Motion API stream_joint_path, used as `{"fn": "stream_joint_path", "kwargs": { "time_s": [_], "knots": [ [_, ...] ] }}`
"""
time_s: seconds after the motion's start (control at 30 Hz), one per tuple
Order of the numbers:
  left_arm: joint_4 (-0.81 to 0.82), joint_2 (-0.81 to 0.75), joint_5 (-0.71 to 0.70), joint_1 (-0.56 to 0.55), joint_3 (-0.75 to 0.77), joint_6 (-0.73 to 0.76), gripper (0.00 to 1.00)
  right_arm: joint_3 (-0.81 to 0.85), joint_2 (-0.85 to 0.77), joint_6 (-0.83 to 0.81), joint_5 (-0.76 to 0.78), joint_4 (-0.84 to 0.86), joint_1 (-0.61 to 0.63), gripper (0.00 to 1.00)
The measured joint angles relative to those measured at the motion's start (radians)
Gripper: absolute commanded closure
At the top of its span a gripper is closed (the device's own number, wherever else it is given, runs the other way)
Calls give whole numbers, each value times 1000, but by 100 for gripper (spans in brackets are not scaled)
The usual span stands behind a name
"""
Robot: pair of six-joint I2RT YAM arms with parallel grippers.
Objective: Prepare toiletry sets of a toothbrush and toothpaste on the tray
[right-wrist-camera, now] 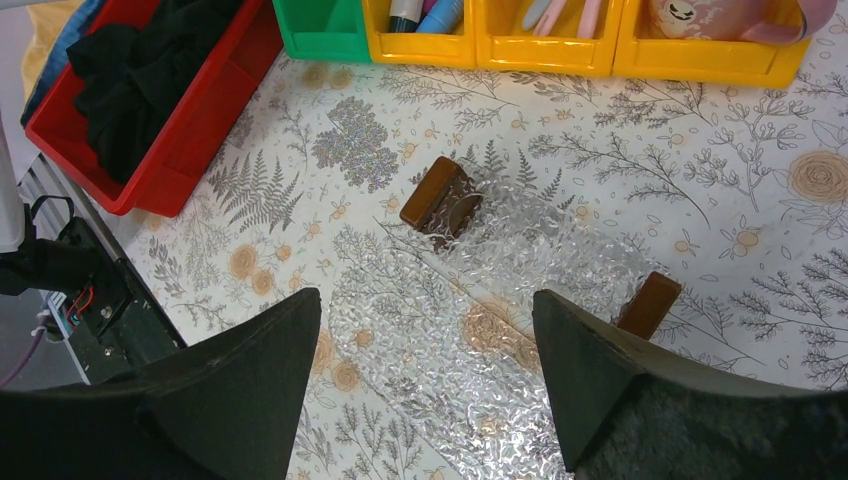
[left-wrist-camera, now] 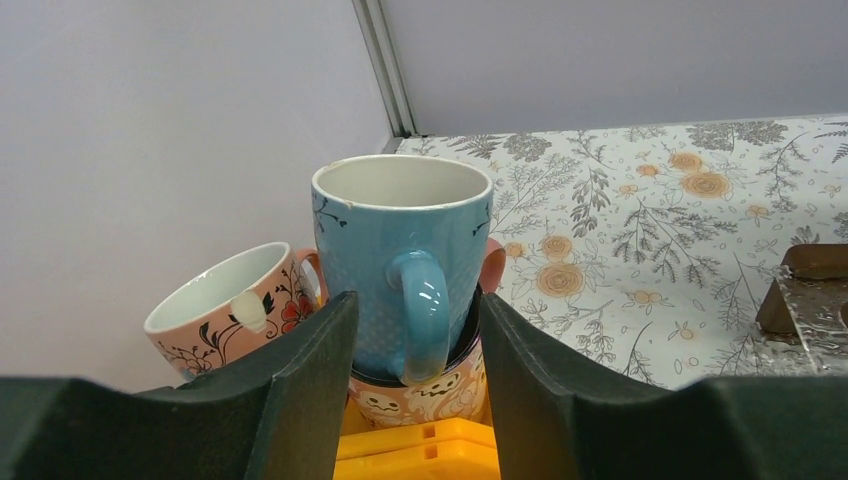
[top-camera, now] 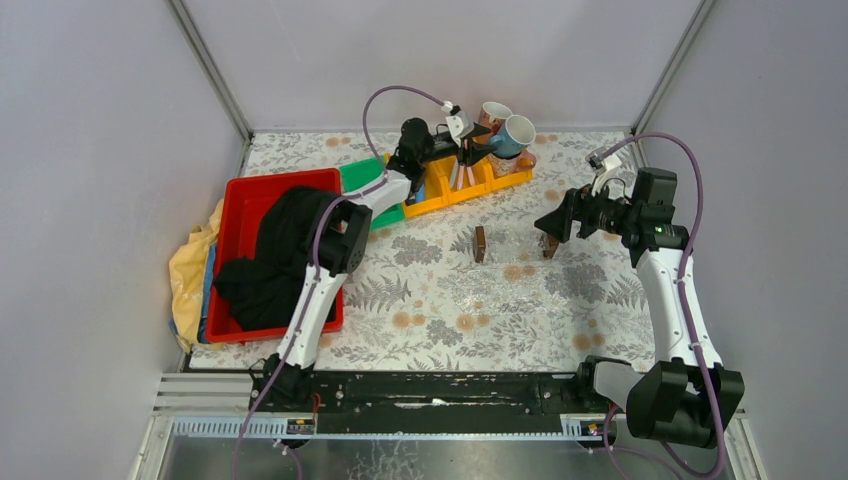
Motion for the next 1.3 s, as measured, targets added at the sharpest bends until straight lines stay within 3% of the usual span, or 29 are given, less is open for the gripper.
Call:
{"fn": "stream_joint_path", "kwargs": {
  "time_s": [0.23,0.5,0.87,1.3],
  "knots": [
    [-45,34,-13,-12,47,21,51,0,0,0,0,-3,-4,16],
    [-60,42,-54,-36,59,65,63,0,6,0,0,-3,-6,15],
    [-73,42,-105,-40,65,97,100,0,9,0,0,-3,-6,15],
    [-66,42,-145,-52,78,70,100,0,14,0,0,-3,-8,15]
  ]
}}
